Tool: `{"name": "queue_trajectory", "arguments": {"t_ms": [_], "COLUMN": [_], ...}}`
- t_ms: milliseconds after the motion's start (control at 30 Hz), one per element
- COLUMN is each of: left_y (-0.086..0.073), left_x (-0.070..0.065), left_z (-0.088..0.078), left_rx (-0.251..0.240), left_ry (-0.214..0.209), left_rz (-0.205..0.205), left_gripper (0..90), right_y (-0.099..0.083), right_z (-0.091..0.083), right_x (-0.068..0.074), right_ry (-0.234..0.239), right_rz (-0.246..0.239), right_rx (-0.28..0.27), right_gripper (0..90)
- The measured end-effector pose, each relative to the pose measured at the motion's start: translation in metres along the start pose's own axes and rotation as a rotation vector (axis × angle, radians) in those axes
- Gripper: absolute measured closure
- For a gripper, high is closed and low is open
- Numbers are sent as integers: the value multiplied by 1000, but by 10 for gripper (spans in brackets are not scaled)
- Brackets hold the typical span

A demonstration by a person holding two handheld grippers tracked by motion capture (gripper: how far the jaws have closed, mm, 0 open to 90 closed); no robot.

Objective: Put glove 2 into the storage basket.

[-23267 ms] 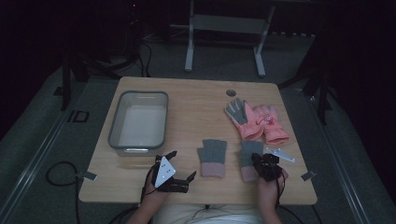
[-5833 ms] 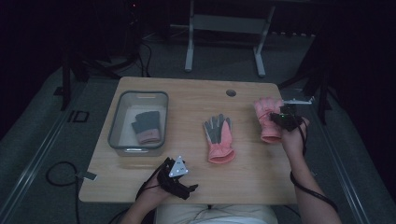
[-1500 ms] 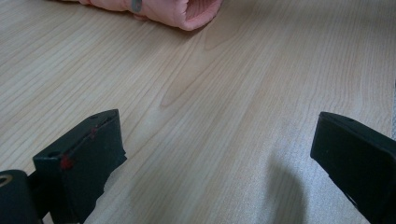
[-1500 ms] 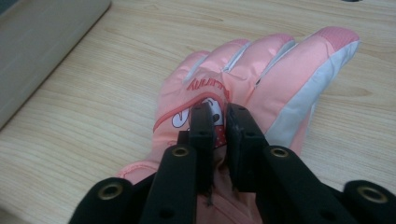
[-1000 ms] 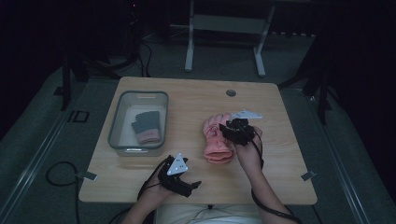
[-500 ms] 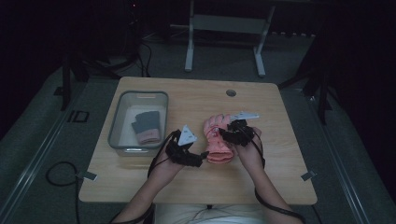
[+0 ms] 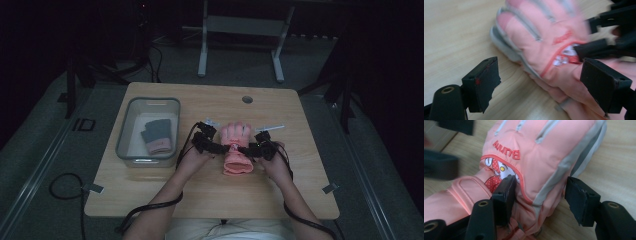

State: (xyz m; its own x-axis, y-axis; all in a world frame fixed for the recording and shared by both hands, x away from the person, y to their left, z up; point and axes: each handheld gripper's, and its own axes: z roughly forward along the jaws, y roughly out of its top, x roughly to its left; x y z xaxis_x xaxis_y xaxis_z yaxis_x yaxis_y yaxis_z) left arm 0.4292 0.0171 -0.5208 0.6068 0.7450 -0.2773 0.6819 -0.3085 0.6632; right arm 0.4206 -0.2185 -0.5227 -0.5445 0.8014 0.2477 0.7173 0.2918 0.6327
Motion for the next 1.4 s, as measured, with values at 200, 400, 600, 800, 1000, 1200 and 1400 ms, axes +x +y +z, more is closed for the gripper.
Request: {"name": "queue_trajectory", "arguments": {"t_ms": [200,400,600,800,1000,1200,1400], "left_y": [-4,-5,-5,-1,9,16,22], "left_x": [15,21,15,7,5,5,11], "left_z": [24,29,24,10,-15,-42,-72], "left_rx": [47,51,41,22,-6,-35,-49], "left_ry": [-104,-246,-267,-243,-195,-151,-123], "left_rz": [-128,-176,-142,-112,-88,-72,-61], "left_gripper": [227,402,721,764,767,768,768], "right_y": [-3,-6,-5,-5,6,23,42], "right_z": [7,8,5,-4,-11,-19,-24], "right_x": [-6,-9,-4,4,14,31,51], "right_ry": [64,114,108,109,132,142,163], "right_rz": [57,94,85,58,52,15,-21], "right_rx": [11,-10,-17,-61,-104,-134,-153], "right_gripper": [443,551,625,650,650,650,649]}}
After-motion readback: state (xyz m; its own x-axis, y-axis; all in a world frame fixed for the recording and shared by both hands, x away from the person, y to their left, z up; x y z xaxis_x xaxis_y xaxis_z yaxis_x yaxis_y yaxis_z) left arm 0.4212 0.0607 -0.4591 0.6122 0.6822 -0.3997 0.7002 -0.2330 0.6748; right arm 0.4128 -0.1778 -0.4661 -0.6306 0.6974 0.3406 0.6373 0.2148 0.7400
